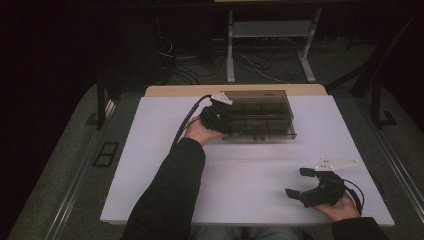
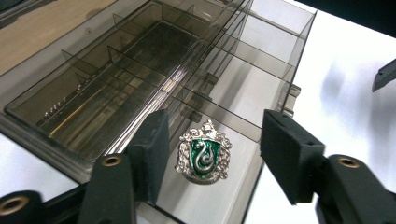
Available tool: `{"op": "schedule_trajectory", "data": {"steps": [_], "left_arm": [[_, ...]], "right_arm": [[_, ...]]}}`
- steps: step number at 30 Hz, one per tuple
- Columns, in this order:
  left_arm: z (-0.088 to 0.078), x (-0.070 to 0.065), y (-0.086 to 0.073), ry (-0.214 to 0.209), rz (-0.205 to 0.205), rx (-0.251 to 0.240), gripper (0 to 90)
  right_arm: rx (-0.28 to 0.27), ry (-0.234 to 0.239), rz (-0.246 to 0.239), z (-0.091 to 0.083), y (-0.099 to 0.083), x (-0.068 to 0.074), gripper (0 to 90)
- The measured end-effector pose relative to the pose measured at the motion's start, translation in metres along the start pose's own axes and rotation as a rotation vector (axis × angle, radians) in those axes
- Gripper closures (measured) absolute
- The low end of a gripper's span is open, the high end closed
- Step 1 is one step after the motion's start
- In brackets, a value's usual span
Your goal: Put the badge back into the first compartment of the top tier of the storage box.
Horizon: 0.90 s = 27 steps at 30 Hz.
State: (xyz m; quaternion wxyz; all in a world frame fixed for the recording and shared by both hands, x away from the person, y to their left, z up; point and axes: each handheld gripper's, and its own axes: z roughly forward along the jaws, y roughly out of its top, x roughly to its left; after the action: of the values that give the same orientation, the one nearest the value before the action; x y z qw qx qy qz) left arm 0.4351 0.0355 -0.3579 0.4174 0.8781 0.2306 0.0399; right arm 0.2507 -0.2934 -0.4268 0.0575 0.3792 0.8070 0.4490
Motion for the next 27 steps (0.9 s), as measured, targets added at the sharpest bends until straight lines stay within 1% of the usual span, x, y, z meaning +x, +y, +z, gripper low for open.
{"op": "schedule_trajectory", "data": {"steps": [3, 5, 8, 9, 11, 13, 14, 17, 20, 21, 22, 24, 25, 27], "left_arm": [[-0.007, -0.001, 0.0, 0.008, 0.0, -0.008, 34.5], [-0.012, -0.001, 0.0, 0.009, -0.002, -0.014, 33.0], [-0.019, -0.001, 0.0, -0.004, -0.01, -0.012, 30.3], [-0.021, -0.002, 0.0, -0.004, -0.004, -0.01, 29.3], [-0.025, -0.003, 0.0, -0.003, -0.002, -0.014, 26.0], [-0.028, -0.003, -0.001, 0.001, 0.0, -0.011, 20.2], [-0.03, -0.003, -0.001, 0.007, -0.008, -0.016, 20.2], [-0.034, -0.003, -0.004, 0.008, -0.023, -0.015, 13.8], [-0.038, -0.004, -0.008, 0.023, -0.029, -0.019, 12.8], [-0.04, -0.004, -0.009, 0.028, -0.034, -0.023, 11.5], [-0.041, -0.004, -0.011, 0.031, -0.041, -0.024, 8.3], [-0.044, -0.003, -0.014, 0.039, -0.049, -0.027, 7.3], [-0.046, -0.003, -0.016, 0.039, -0.051, -0.027, 5.1], [-0.048, -0.003, -0.019, 0.042, -0.052, -0.03, 3.8]], "right_arm": [[-0.002, -0.001, -0.002, -0.001, 0.0, 0.0, 0.5], [-0.002, -0.002, -0.002, 0.0, 0.0, 0.0, 0.5], [-0.001, -0.002, -0.001, 0.0, 0.0, 0.0, 0.5], [-0.001, -0.001, 0.0, 0.0, 0.0, 0.0, 0.5], [0.0, 0.0, -0.001, 0.0, 0.0, 0.0, 0.5], [-0.001, 0.002, 0.001, 0.0, 0.0, 0.0, 0.5], [-0.001, 0.002, 0.001, 0.0, 0.0, 0.0, 0.5], [-0.003, 0.001, 0.001, 0.0, 0.0, 0.0, 0.5], [-0.003, 0.0, 0.001, 0.0, 0.0, 0.0, 0.5], [-0.004, 0.001, 0.001, 0.0, 0.0, 0.0, 0.5], [-0.004, 0.001, 0.002, 0.0, 0.0, 0.0, 0.5], [-0.004, 0.0, 0.002, 0.0, 0.0, 0.0, 0.5], [-0.005, 0.0, 0.002, 0.0, 0.0, 0.0, 0.5], [-0.005, 0.0, 0.001, 0.0, 0.0, 0.0, 0.5]]}}
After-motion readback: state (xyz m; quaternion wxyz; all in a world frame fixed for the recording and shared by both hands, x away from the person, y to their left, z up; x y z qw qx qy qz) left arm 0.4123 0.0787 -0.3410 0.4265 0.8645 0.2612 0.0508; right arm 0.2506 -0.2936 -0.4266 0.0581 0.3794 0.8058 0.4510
